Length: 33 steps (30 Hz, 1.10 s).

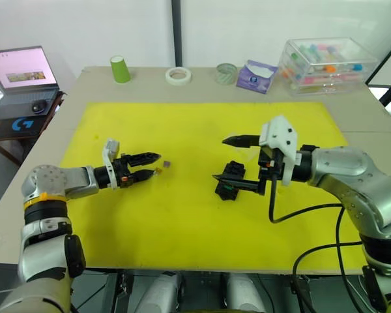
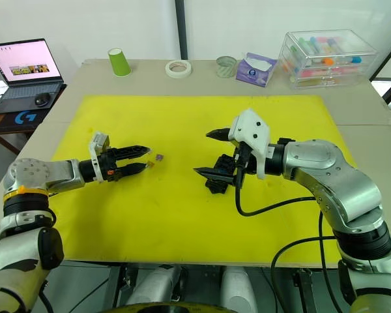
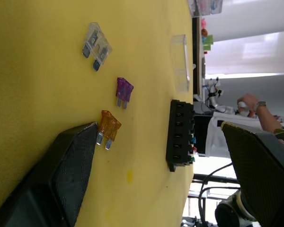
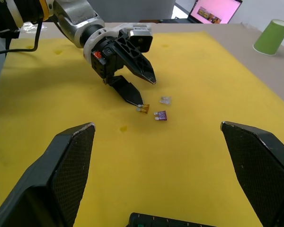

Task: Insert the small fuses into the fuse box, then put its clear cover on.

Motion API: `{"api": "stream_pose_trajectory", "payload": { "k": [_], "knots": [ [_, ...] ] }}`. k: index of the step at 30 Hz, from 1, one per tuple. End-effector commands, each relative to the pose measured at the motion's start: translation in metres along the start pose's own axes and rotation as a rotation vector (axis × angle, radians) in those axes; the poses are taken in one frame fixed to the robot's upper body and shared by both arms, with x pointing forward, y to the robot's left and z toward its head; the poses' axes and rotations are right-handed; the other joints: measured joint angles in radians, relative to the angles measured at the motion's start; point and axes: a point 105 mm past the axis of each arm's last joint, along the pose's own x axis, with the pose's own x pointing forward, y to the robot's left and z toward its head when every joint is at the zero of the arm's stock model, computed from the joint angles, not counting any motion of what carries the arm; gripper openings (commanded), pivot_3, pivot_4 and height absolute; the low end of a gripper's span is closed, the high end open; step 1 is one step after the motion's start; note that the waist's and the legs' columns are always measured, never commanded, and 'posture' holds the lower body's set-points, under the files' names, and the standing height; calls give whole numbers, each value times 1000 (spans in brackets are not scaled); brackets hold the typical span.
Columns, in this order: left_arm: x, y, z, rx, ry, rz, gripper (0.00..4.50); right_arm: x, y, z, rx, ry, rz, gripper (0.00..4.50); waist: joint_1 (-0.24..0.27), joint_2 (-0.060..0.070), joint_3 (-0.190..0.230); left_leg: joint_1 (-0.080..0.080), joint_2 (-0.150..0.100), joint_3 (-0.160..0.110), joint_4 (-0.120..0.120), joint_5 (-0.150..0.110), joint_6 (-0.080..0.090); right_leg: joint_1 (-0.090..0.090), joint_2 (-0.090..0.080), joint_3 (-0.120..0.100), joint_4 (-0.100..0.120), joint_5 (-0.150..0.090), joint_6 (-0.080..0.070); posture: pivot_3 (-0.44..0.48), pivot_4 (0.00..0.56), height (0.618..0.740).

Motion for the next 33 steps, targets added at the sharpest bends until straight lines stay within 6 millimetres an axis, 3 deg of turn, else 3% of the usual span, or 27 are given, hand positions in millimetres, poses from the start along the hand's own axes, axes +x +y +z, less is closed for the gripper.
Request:
{"api": "stream_pose_trajectory", "payload": {
  "k": [1, 16, 19, 22, 33],
  "knots": [
    [3, 4, -2, -3, 20, 26, 3173, -4, 1, 16, -66, -33, -4, 4500, 0, 0, 0, 0, 0, 0, 0, 0, 0, 0, 0, 0, 0, 0, 0, 0, 150, 740],
    [3, 16, -8, 2, 36, 69, 3173, -3, 1, 16, -69, -33, -3, 4500, 2, 0, 0, 0, 0, 0, 0, 0, 0, 0, 0, 0, 0, 0, 0, 0, 150, 740],
    [3, 17, -8, 5, 42, 77, 2555, -3, 0, 16, -70, -33, -5, 4500, 2, 0, 0, 0, 0, 0, 0, 0, 0, 0, 0, 0, 0, 0, 0, 0, 150, 740],
    [3, 19, -10, 19, 55, 91, 1525, -3, 1, 16, -68, -32, -4, 4500, 1, 0, 0, 0, 0, 0, 0, 0, 0, 0, 0, 0, 0, 0, 0, 0, 150, 740],
    [4, 22, -10, 20, 60, 100, 1525, -4, 2, 14, -68, -26, -3, 4500, 1, 0, 0, 0, 0, 0, 0, 0, 0, 0, 0, 0, 0, 0, 0, 0, 150, 740]
  ]
}}
